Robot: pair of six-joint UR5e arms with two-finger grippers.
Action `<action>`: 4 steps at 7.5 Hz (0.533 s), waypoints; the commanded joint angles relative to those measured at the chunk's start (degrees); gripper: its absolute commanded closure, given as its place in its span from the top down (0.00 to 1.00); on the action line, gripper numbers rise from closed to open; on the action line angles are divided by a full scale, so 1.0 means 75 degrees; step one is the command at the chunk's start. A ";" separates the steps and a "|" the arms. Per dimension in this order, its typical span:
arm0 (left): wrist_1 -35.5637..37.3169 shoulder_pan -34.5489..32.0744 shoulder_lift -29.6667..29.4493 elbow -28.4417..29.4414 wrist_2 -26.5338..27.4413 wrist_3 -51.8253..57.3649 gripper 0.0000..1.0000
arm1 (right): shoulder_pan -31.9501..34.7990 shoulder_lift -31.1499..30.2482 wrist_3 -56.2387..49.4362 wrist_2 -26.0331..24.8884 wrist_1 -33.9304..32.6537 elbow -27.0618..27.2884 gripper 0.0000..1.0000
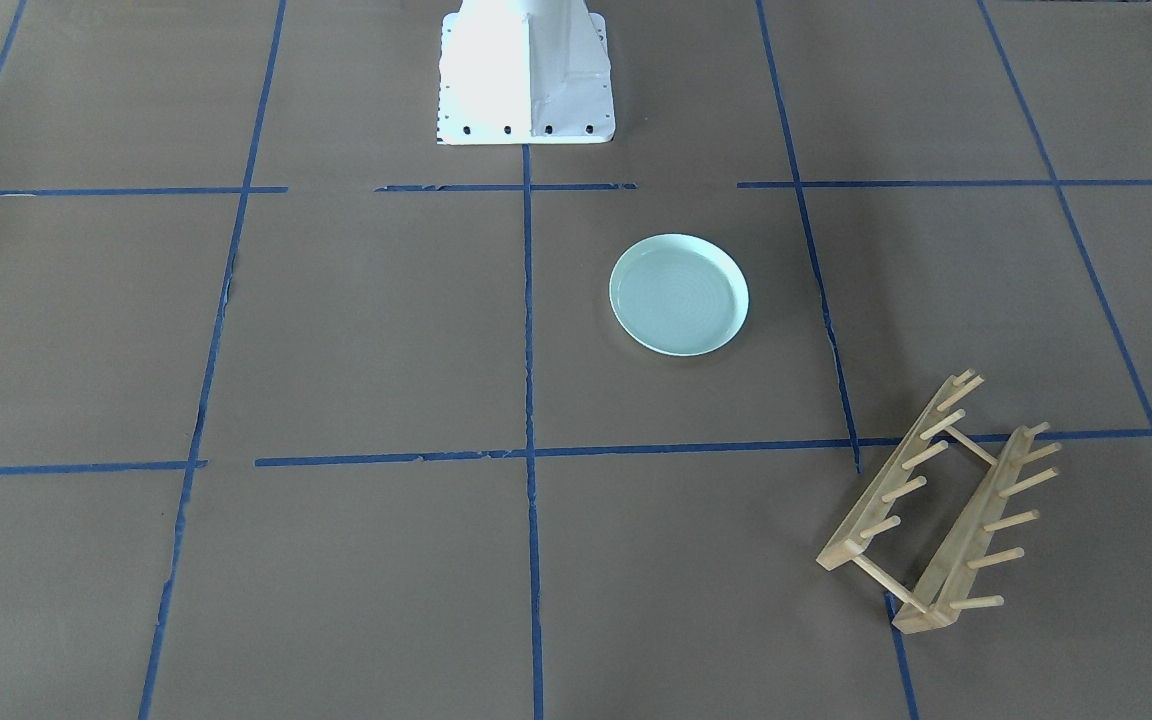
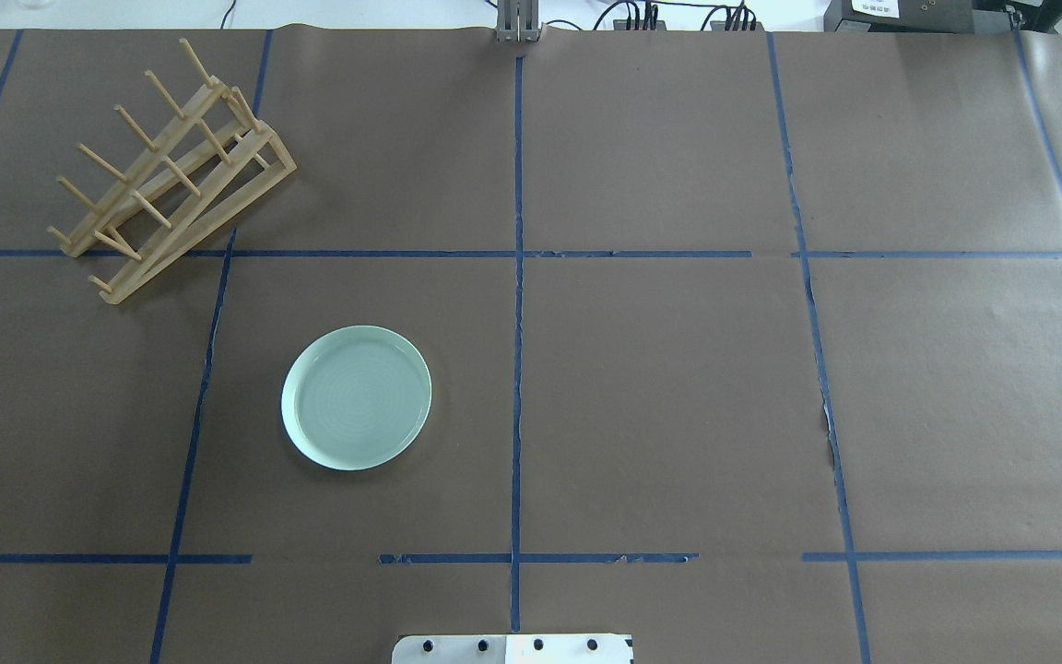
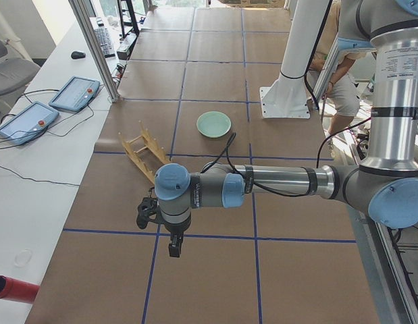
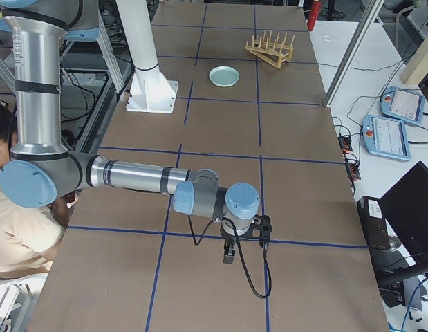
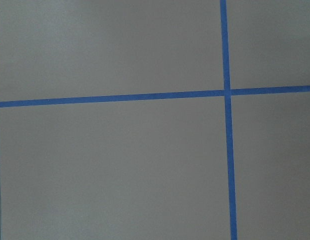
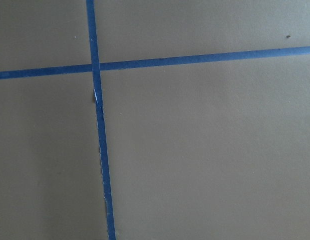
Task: Place plate on table
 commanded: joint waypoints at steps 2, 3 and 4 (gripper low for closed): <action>-0.0004 0.0000 -0.0005 -0.0034 -0.0002 0.0004 1.00 | 0.0000 0.0000 0.0000 0.0000 0.0000 0.0008 1.00; -0.0004 0.0000 -0.0005 -0.0057 -0.0002 0.0004 1.00 | 0.0000 0.0000 0.0000 0.0000 0.0000 -0.0004 1.00; -0.0004 0.0000 -0.0005 -0.0092 -0.0002 0.0004 1.00 | 0.0000 0.0000 0.0000 0.0000 0.0000 -0.0004 1.00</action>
